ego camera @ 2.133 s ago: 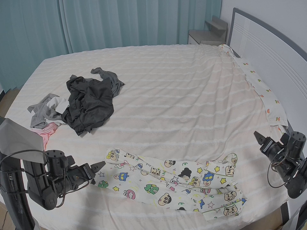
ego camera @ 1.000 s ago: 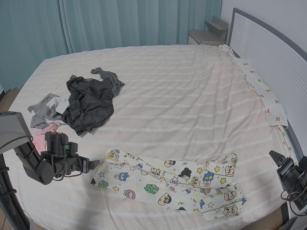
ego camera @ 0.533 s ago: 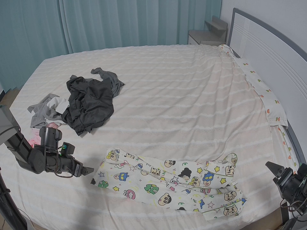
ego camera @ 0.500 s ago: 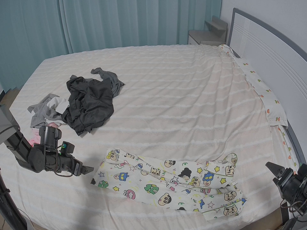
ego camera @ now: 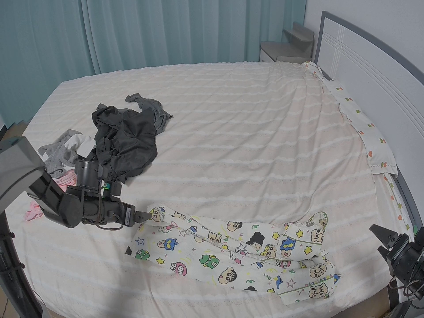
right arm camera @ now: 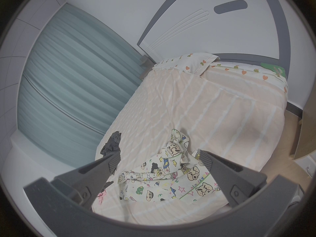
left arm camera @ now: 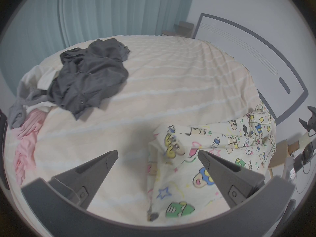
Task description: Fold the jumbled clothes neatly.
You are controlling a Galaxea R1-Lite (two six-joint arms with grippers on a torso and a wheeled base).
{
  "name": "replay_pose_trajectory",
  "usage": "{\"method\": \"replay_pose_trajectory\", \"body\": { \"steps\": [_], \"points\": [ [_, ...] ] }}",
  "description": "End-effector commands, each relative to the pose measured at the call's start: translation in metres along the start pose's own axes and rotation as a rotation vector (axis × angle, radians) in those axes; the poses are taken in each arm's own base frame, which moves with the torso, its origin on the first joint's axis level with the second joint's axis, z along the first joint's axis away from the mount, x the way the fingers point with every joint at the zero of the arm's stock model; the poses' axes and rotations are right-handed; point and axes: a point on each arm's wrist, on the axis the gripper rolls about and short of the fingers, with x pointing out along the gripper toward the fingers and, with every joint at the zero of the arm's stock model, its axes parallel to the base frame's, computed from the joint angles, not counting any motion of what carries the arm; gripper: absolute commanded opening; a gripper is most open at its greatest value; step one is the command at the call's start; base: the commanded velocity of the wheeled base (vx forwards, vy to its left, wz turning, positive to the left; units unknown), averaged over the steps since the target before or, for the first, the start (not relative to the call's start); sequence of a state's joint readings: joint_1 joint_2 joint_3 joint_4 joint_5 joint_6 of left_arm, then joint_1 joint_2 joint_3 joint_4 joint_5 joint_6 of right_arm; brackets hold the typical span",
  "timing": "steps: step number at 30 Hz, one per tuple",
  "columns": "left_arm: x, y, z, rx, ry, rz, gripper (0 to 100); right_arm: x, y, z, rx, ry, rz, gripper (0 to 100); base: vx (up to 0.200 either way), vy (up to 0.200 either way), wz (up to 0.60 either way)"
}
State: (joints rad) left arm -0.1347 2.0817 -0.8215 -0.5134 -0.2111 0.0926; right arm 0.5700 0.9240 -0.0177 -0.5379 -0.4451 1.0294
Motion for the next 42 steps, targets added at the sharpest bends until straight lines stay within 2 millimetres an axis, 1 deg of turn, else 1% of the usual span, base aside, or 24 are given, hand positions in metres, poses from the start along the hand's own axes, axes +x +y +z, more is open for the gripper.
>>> {"method": "replay_pose_trajectory", "body": {
  "steps": [1,2,4,11,13,15,17,20,22,23,24,27,29,33,37,42],
  "points": [
    [0.043,-0.01,-0.01,0.04,0.024,0.004,100,-0.001,-0.005,-0.003,-0.012,0.009,-0.017,100,0.0,0.0,0.0],
    [0.053,-0.009,-0.015,0.058,0.028,0.059,100,-0.001,-0.005,-0.003,-0.012,0.011,-0.016,100,0.0,0.0,0.0],
    [0.063,-0.008,-0.02,0.091,0.028,0.082,100,-0.001,-0.005,-0.003,-0.012,0.009,-0.017,100,0.0,0.0,0.0],
    [0.07,-0.005,-0.029,0.121,0.043,0.093,100,-0.001,-0.005,-0.002,-0.011,0.009,-0.016,100,0.0,0.0,0.0],
    [0.07,0.0,-0.031,0.147,0.053,0.114,100,-0.001,-0.005,-0.002,-0.011,0.008,-0.014,100,0.0,0.0,0.0],
    [0.068,0.01,-0.032,0.177,0.063,0.16,100,-0.001,-0.005,-0.002,-0.011,0.008,-0.014,100,0.0,0.0,0.0],
    [0.066,0.016,-0.033,0.191,0.067,0.178,100,-0.001,-0.005,-0.002,-0.011,0.008,-0.014,100,0.0,0.0,0.0],
    [0.062,0.021,-0.03,0.183,0.058,0.193,100,-0.001,-0.005,-0.002,-0.011,0.008,-0.014,100,0.0,0.0,0.0],
    [0.057,0.024,-0.025,0.177,0.038,0.201,100,-0.001,-0.005,-0.002,-0.011,0.008,-0.014,100,0.0,0.0,0.0],
    [0.057,0.024,-0.024,0.176,0.037,0.201,100,-0.001,-0.005,-0.002,-0.011,0.008,-0.014,100,0.0,0.0,0.0],
    [0.052,0.023,-0.019,0.176,0.018,0.2,100,-0.001,-0.005,-0.002,-0.011,0.008,-0.014,100,0.0,0.0,0.0],
    [0.044,0.021,-0.011,0.164,-0.011,0.198,100,-0.001,-0.005,-0.002,-0.011,0.008,-0.014,100,0.0,0.0,0.0],
    [0.042,0.02,-0.009,0.157,-0.019,0.198,100,-0.001,-0.005,-0.002,-0.011,0.008,-0.014,100,0.0,0.0,0.0],
    [0.027,0.016,0.005,0.096,-0.076,0.125,100,-0.001,-0.005,-0.002,-0.01,0.009,-0.016,100,0.0,0.0,0.0],
    [0.02,0.007,0.008,0.048,-0.052,0.042,100,-0.001,-0.005,-0.002,-0.008,0.009,-0.016,100,0.0,0.0,0.0],
    [0.024,0.006,0.002,0.044,-0.01,0.007,100,-0.001,-0.005,-0.002,-0.007,0.009,-0.016,100,0.0,0.0,0.0]
  ]
}}
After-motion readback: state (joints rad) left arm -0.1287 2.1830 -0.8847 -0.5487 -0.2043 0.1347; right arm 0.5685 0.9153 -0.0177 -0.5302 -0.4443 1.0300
